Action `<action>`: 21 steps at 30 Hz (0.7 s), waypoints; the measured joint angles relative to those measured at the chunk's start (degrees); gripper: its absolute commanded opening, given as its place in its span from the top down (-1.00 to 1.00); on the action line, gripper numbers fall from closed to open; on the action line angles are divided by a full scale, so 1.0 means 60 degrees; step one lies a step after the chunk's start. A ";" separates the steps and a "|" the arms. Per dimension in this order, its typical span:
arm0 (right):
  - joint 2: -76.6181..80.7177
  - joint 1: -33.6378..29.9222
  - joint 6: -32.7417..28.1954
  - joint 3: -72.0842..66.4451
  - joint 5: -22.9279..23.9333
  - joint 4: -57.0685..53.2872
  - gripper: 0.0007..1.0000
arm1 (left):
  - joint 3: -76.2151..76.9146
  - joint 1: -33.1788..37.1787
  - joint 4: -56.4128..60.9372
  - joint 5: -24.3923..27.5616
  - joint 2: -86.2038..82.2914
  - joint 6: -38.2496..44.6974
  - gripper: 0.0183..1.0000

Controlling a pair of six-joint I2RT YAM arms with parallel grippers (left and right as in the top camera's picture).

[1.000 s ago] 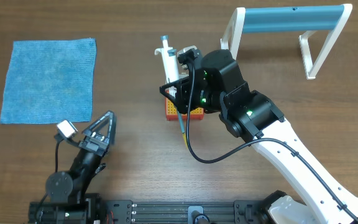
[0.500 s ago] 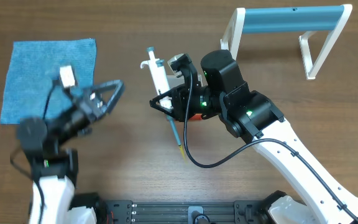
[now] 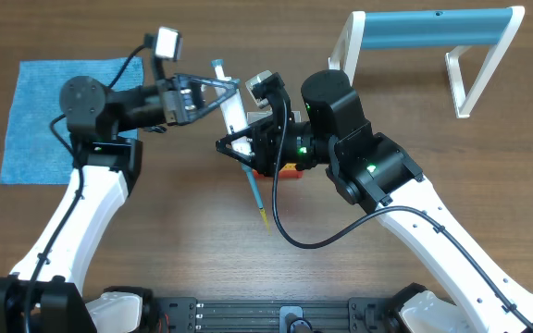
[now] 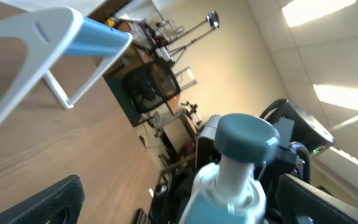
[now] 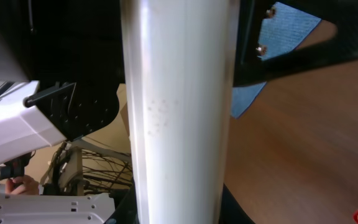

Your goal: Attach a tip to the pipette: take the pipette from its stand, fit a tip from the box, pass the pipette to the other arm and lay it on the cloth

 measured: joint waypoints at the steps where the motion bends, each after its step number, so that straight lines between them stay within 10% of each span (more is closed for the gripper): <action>1: 0.0000 0.0000 0.0004 0.0000 0.0000 0.0004 0.85 | 0.0007 -0.0109 0.0007 -0.0022 0.0011 0.0000 -1.00; 12: 0.0000 0.0000 0.0033 0.0000 0.0000 0.0022 0.85 | 0.0051 -0.0474 0.0073 -0.0175 0.0018 0.0248 -0.96; 21: 0.0000 -0.0364 0.0029 0.0000 -0.0033 0.0058 0.85 | 0.0073 -0.0474 0.0069 -0.0200 0.0022 0.0430 -0.07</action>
